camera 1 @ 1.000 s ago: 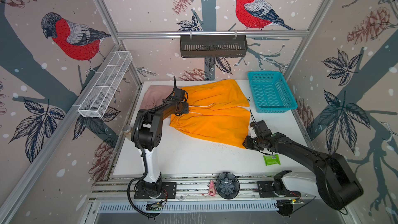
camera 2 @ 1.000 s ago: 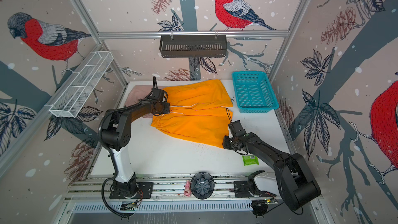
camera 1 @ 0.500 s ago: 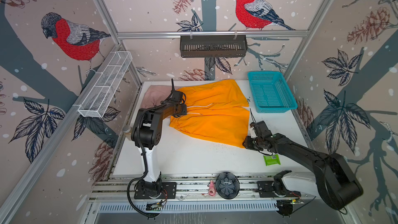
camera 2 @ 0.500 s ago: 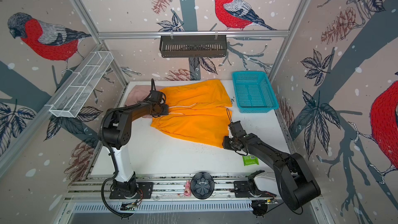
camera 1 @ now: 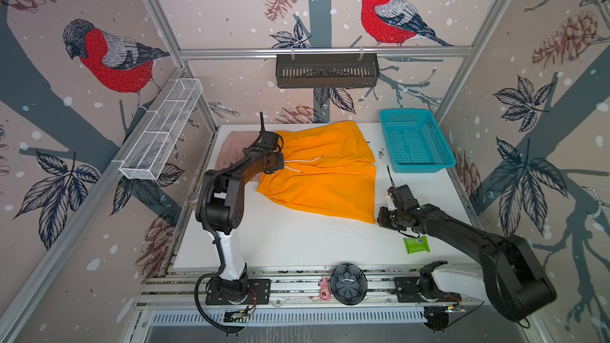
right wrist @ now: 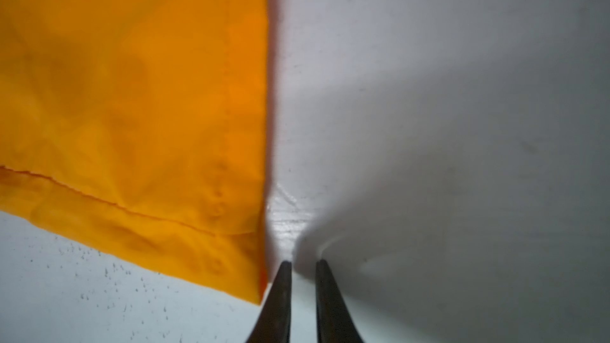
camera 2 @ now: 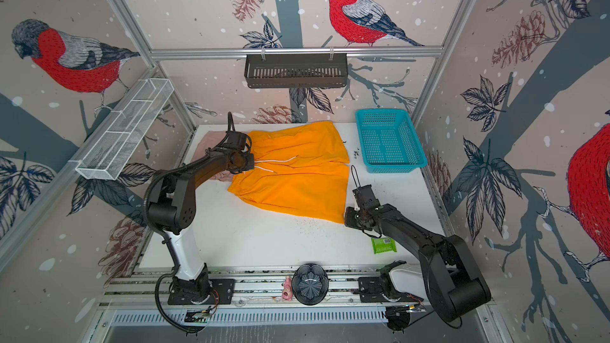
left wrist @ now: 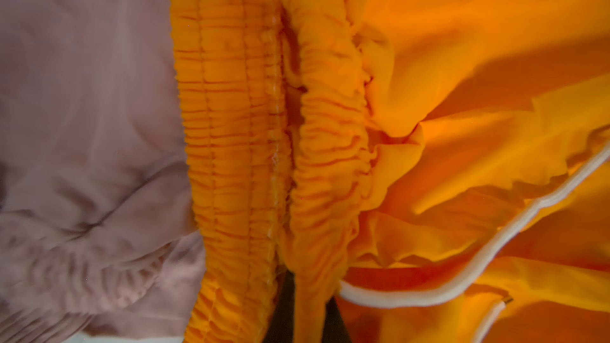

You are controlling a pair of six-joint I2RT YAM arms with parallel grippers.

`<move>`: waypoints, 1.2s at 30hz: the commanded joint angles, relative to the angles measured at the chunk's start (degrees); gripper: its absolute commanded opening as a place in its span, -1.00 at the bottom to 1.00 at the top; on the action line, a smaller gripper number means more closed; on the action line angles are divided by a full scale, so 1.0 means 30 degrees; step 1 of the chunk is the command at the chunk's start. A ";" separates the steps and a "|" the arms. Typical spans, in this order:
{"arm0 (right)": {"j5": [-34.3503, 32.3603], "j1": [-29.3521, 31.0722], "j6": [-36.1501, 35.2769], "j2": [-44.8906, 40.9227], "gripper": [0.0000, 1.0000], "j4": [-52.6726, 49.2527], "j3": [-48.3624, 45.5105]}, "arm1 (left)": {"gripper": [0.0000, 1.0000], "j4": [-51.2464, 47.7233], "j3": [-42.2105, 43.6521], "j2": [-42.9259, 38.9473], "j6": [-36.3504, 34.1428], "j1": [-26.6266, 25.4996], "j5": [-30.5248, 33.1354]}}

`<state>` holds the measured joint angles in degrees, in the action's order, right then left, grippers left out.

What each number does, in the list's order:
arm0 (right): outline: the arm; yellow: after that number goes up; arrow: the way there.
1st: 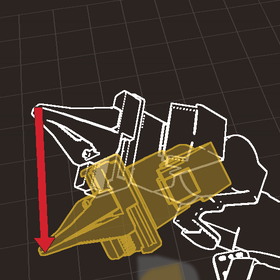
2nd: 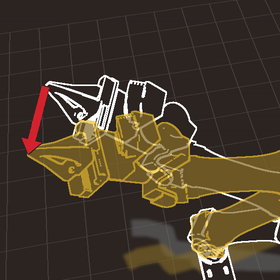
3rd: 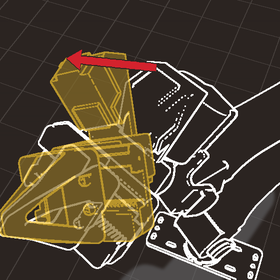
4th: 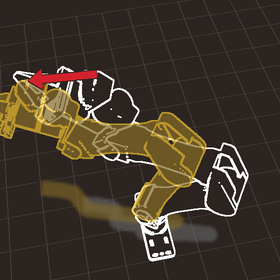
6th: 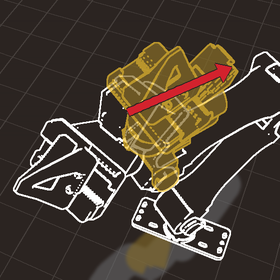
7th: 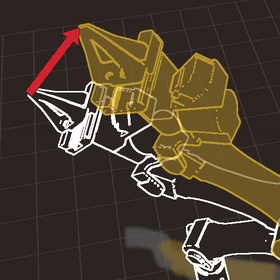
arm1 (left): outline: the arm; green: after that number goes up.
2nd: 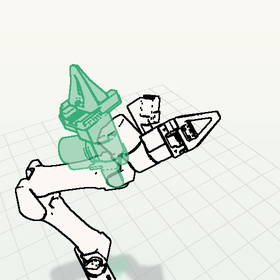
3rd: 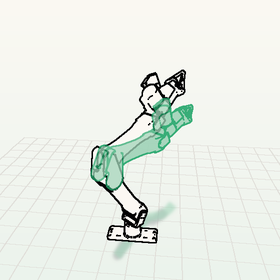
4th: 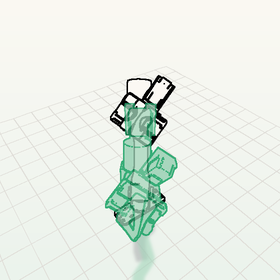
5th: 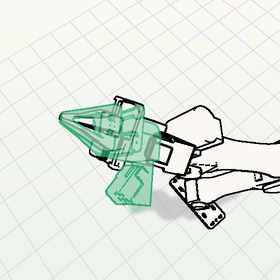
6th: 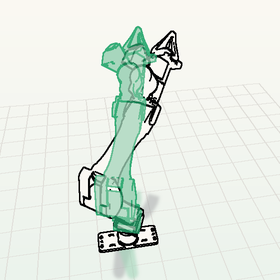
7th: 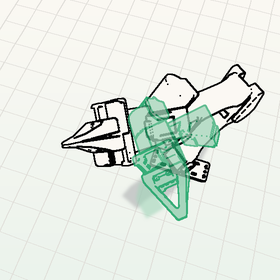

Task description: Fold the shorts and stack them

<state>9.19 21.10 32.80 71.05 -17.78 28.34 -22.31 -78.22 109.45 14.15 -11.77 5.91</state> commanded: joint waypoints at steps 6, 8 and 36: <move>-0.0632 -0.0632 -0.0296 -0.0026 -0.68 -0.1165 0.0487 | -0.48 -0.4744 -0.2051 -0.0047 0.0335 -0.0695 0.3668; -0.0561 -0.0676 -0.0356 0.0074 -0.61 -0.0978 0.0541 | 0.09 -0.5099 -0.2187 0.0271 0.0441 -0.0822 0.3402; 0.0650 0.1521 0.0376 0.2333 -0.94 0.2485 0.0113 | 0.06 0.1199 0.2539 -0.2653 0.0545 -0.0002 -0.1180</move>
<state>11.75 25.56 33.21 77.95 -6.35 29.19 -22.39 -69.78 101.93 16.53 -12.01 4.27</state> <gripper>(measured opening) 0.047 0.528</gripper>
